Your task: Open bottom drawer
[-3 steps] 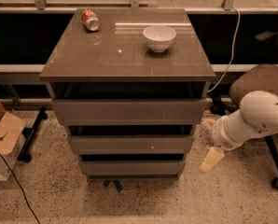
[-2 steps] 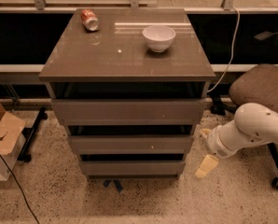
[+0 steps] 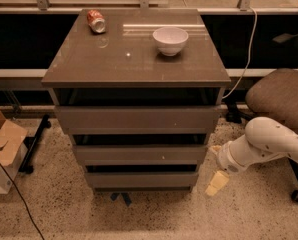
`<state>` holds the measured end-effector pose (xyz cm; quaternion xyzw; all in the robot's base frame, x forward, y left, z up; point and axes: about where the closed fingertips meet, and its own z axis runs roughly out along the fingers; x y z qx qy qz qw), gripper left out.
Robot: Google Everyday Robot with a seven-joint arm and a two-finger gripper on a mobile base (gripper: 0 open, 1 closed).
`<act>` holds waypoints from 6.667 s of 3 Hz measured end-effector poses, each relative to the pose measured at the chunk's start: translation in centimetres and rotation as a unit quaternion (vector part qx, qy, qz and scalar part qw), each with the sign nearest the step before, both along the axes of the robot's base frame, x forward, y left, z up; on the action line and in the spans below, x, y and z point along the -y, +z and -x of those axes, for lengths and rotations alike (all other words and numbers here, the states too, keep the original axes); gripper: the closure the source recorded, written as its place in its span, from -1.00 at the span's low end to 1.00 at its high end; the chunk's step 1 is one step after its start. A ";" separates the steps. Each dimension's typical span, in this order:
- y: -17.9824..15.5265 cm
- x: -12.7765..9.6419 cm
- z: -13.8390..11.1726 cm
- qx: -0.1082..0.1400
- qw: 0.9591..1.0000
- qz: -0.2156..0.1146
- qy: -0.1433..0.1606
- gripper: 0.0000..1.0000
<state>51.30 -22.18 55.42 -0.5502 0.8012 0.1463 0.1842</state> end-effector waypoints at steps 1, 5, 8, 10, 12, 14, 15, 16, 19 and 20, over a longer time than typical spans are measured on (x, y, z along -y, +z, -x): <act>-2.4 -1.4 -0.1 -0.002 1.000 -0.006 -0.002 -1.00; -16.4 -4.6 -2.5 -0.024 0.990 -0.142 0.002 -1.00; -22.0 -4.6 -5.7 -0.050 0.983 -0.177 -0.021 -1.00; -24.4 -6.3 -7.1 -0.019 0.982 -0.186 -0.029 -1.00; -27.6 -7.3 -8.7 -0.027 0.981 -0.187 -0.038 -1.00; -30.5 -7.9 -11.6 -0.023 0.977 -0.210 -0.038 -1.00; -31.3 -7.9 -13.0 -0.018 0.975 -0.217 -0.041 -1.00; -33.5 -7.5 -13.0 -0.043 0.967 -0.244 -0.062 -0.47; -33.6 -7.4 -12.2 -0.055 0.965 -0.250 -0.066 0.93; -33.7 -7.6 -12.1 -0.056 0.964 -0.250 -0.066 -1.00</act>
Offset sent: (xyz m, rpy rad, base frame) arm 0.0160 0.0438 -0.0954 0.1629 -0.0086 0.0495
